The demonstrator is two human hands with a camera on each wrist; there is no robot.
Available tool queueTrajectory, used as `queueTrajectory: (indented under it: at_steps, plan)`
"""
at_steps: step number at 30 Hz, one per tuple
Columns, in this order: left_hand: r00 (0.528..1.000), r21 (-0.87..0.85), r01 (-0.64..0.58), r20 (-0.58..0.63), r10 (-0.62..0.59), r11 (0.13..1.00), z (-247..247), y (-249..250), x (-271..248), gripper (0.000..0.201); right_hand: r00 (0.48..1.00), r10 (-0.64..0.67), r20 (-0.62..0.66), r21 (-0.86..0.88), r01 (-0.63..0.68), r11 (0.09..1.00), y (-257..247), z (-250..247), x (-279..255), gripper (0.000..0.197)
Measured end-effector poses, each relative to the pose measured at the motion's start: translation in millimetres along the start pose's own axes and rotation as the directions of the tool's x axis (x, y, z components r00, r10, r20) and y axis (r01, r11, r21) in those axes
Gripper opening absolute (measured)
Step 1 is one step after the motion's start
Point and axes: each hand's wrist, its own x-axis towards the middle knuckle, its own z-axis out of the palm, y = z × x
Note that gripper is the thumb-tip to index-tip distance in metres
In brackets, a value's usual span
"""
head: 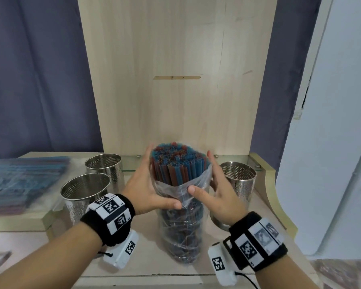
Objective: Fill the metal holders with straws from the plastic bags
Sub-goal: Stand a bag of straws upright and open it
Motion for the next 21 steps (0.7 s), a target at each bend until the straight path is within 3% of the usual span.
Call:
queueTrajectory:
  at_steps: [3,5,9,11,19,21]
  plan:
    - [0.999,-0.071,-0.046,0.011,0.047,0.996,8,1,2,0.124,0.987,0.075,0.140,0.133,-0.094,0.987,5,6,1,0.070]
    - [0.999,-0.087,-0.027,0.029,0.030,0.996,11,-1,0,0.117,0.973,0.127,0.191,0.117,-0.151,0.982,6,3,-1,0.066]
    - [0.998,-0.031,-0.044,0.048,0.045,0.999,10,-9,0,0.124,0.999,-0.009,0.045,0.065,0.007,0.998,2,1,-2,0.104]
    - [0.999,0.000,-0.045,0.026,0.045,0.999,12,-9,-1,0.130,0.998,-0.047,0.037,0.063,0.044,0.997,-2,6,3,0.098]
    - [1.000,0.169,0.030,0.004,-0.031,0.985,15,-21,-1,0.137,0.982,0.076,0.172,-0.021,-0.074,0.997,2,8,14,0.055]
    - [0.999,0.190,0.044,-0.011,-0.043,0.981,14,-24,1,0.134,0.984,0.071,0.166,-0.056,-0.062,0.996,3,6,19,0.054]
